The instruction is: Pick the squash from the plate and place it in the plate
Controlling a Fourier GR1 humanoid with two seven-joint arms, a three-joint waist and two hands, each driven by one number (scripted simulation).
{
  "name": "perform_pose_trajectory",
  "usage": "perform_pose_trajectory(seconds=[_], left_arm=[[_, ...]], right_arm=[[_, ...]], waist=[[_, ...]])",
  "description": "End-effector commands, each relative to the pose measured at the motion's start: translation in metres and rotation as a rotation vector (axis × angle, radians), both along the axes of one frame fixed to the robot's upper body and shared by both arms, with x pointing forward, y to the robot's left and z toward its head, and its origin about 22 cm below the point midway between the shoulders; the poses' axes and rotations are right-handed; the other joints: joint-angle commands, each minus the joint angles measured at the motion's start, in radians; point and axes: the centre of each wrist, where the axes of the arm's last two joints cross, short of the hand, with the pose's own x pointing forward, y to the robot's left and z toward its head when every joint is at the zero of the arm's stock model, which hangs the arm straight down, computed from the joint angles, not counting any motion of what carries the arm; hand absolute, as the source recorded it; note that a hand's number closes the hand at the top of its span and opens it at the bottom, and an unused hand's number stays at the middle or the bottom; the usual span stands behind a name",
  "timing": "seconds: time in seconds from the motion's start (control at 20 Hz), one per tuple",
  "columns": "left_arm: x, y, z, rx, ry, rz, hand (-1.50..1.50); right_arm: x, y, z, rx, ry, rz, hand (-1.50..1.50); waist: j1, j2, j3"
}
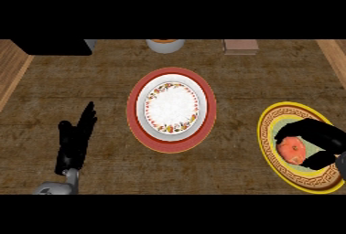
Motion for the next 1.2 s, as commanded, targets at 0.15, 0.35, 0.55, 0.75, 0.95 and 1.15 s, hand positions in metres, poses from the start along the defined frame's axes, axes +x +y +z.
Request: perform_pose_trajectory(seconds=[0.15, 0.35, 0.55, 0.75, 0.95, 1.15], left_arm=[[-0.002, 0.006, 0.016, 0.005, -0.018, 0.008, 0.0], [0.006, 0.01, -0.001, -0.002, -0.003, 0.005, 0.0], [0.001, 0.003, -0.001, 0.009, -0.007, -0.007, 0.0], [0.002, 0.001, -0.001, 0.006, -0.001, -0.028, 0.0], [0.004, -0.004, -0.001, 0.012, 0.003, -0.055, 0.0], [0.007, -0.008, 0.0, -0.001, 0.013, -0.066, 0.0]], right_arm=[[-0.001, -0.01, 0.008, 0.029, -0.08, 0.027, 1.5], [0.004, -0.01, 0.0, 0.063, -0.198, -0.087, 1.5], [0.038, 0.119, -0.014, 0.124, -0.223, -0.374, 1.5], [0.045, 0.174, -0.02, 0.164, -0.234, -0.531, 1.5], [0.063, 0.247, 0.015, 0.21, -0.363, -0.671, 1.5], [0.077, 0.271, 0.062, 0.236, -0.546, -0.846, 1.5]], waist=[[-0.002, 0.0, 0.002], [-0.002, 0.003, 0.002], [0.01, -0.012, -0.005], [0.045, -0.009, -0.009], [0.063, -0.018, -0.01], [0.072, -0.025, -0.008]])
